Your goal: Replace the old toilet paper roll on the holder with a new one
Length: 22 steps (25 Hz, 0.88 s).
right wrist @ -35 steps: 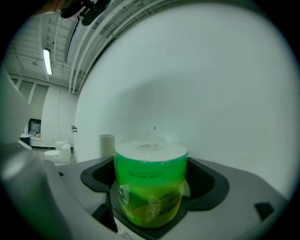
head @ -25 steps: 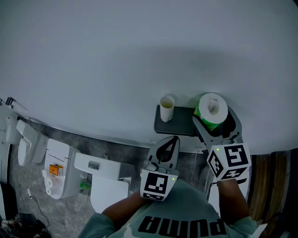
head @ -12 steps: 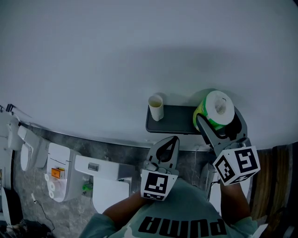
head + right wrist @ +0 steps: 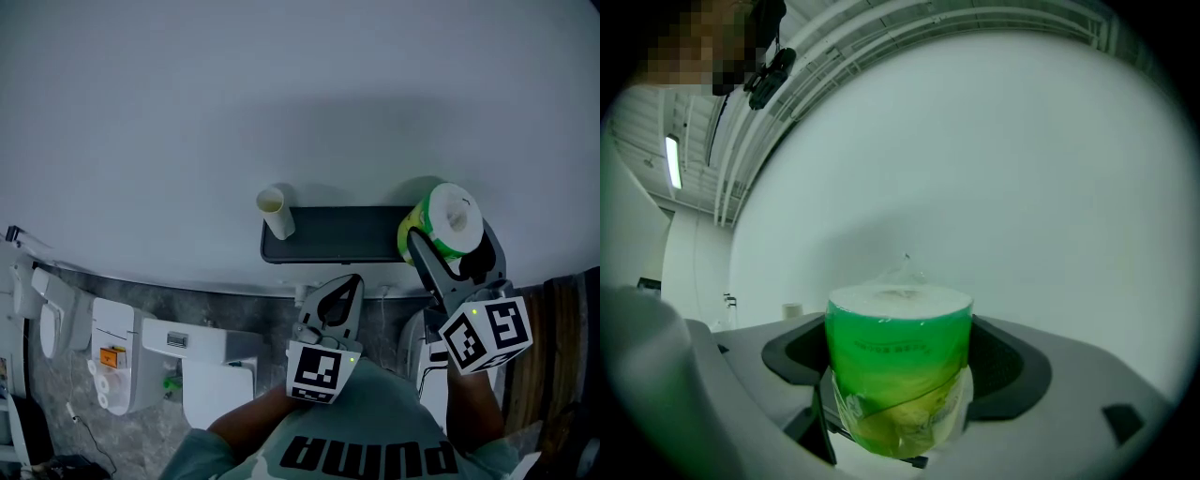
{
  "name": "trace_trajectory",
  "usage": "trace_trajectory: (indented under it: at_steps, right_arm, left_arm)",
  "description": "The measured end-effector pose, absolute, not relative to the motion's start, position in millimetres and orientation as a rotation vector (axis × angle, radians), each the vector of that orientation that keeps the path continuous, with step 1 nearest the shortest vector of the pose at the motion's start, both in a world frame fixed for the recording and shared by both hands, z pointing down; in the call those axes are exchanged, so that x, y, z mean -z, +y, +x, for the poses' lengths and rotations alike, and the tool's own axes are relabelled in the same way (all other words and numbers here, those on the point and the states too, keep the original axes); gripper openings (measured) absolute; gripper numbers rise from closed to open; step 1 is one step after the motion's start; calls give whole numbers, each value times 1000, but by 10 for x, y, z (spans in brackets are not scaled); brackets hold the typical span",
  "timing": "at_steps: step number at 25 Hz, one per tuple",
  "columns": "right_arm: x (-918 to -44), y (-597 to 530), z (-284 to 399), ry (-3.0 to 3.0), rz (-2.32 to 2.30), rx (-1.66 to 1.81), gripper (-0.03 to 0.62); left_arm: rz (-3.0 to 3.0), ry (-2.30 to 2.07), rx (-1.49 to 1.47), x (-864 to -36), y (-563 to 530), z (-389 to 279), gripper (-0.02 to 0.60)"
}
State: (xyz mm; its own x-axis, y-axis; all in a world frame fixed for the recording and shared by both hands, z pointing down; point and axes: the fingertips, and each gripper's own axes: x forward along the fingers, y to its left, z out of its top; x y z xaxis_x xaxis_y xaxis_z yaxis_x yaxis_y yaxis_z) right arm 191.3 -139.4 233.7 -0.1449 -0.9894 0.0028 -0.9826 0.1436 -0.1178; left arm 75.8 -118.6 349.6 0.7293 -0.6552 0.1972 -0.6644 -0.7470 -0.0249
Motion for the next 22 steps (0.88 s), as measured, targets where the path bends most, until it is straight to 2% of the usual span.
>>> trace_trajectory:
  at_steps: [13,22]
  right_arm:
    - [-2637,-1096,2717,2151,-2009,337,433]
    - [-3129,-1151,2931,2086,-1941,546,433]
  left_arm:
    - [2861,-1084,-303,-3682,-943,1298,5]
    - [2773,-1147,-320,-4014,-922,1357,5]
